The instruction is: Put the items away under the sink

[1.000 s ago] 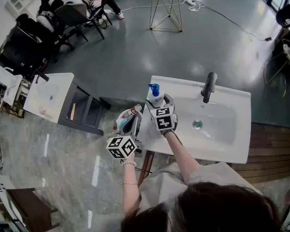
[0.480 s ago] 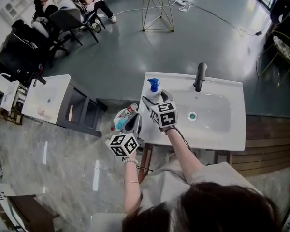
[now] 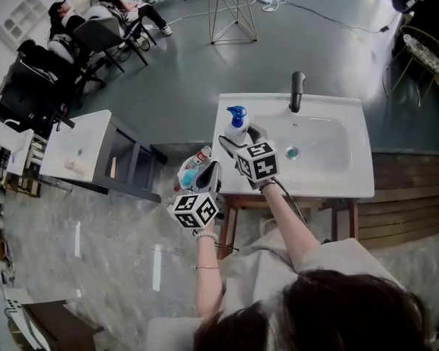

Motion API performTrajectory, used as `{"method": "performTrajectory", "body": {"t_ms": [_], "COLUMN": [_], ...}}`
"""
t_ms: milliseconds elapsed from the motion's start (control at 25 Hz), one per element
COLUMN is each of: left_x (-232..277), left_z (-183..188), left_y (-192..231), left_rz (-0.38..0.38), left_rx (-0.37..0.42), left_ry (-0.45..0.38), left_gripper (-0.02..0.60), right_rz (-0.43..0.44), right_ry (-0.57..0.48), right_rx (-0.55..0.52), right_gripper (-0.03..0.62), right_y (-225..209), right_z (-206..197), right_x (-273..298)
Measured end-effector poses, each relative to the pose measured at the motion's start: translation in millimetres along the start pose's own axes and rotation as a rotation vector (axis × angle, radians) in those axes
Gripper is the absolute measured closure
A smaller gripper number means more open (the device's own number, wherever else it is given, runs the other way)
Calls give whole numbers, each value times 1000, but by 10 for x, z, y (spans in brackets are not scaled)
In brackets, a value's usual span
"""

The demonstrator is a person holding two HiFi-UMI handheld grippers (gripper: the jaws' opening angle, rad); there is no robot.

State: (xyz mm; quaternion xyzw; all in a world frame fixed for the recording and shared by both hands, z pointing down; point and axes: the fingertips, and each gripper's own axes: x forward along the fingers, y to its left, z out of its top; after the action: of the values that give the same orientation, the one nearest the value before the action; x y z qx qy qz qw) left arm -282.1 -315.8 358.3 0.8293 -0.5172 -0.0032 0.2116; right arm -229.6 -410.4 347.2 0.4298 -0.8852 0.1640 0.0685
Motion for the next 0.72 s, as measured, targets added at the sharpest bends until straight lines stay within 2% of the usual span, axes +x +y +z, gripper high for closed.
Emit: {"method": "performTrajectory", "body": {"t_ms": [720], "left_x": [-515], "left_z": [-320], "left_y": [-571], "left_rz": [-68], "left_rx": [86], "left_ry": [52], "left_gripper": [581], "right_rz": [8], "right_ry": [-73], "right_rx": [8], "right_gripper": [237], "right_y": [380], "right_z": [6], "right_x": [-834]}}
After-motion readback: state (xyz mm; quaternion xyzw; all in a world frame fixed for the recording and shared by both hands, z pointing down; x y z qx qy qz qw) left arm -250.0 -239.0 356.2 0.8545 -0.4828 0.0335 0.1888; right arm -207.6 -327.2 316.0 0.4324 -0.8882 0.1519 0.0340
